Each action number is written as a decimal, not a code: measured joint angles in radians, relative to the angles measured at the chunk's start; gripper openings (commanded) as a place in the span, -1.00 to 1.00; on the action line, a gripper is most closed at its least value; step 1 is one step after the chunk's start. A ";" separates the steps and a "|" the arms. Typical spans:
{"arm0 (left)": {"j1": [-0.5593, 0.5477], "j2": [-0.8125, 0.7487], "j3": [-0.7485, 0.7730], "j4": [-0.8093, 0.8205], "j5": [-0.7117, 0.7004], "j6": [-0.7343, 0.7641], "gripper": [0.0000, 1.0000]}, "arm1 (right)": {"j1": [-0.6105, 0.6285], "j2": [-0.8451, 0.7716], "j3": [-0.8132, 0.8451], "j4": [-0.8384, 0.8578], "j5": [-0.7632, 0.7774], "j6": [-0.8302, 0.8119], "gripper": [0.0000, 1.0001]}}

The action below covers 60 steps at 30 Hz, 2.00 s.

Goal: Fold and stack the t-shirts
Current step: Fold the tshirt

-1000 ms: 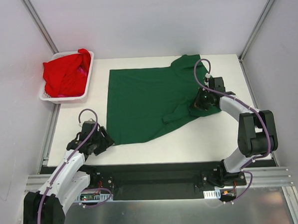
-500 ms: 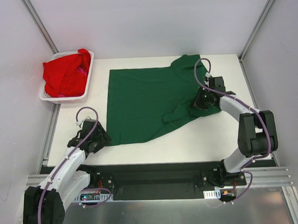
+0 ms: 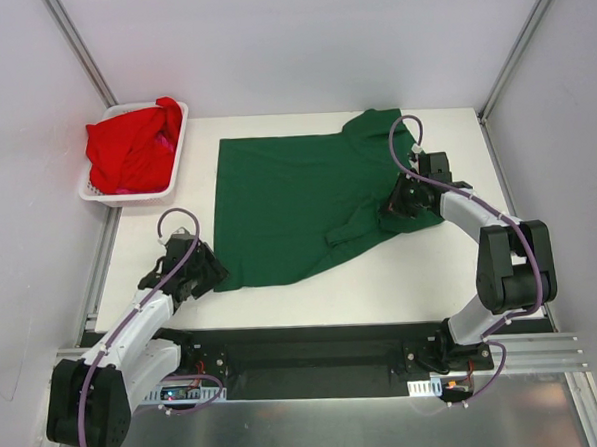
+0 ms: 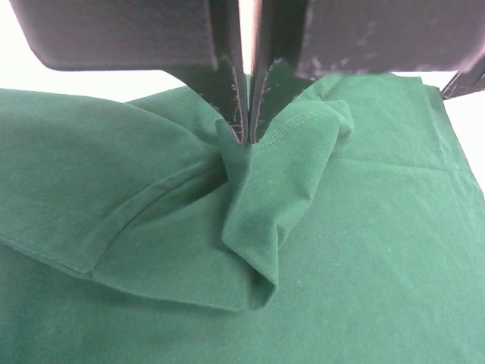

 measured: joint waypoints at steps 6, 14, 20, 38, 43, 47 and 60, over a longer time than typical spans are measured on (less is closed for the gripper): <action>0.000 -0.013 -0.007 -0.008 0.036 0.000 0.04 | 0.000 0.000 0.000 0.000 0.000 0.001 -0.98; 0.000 -0.065 -0.008 -0.093 0.054 0.002 0.06 | 0.000 0.000 0.000 0.000 0.000 0.003 -0.98; 0.000 -0.081 -0.008 -0.130 0.052 0.000 0.05 | 0.000 0.000 0.000 0.001 -0.004 0.003 -0.98; 0.000 -0.039 -0.003 -0.076 -0.003 0.000 0.04 | 0.000 0.000 0.000 0.003 -0.011 0.004 -0.98; 0.000 -0.027 -0.003 -0.056 -0.002 0.000 -0.17 | 0.000 0.000 0.000 0.004 -0.011 0.004 -0.98; 0.000 -0.023 -0.008 -0.053 -0.002 -0.002 -0.79 | 0.000 0.000 0.000 0.003 -0.011 0.004 -0.98; 0.000 -0.019 -0.017 -0.055 0.002 -0.003 -1.00 | 0.000 0.000 0.000 0.003 -0.010 0.003 -0.98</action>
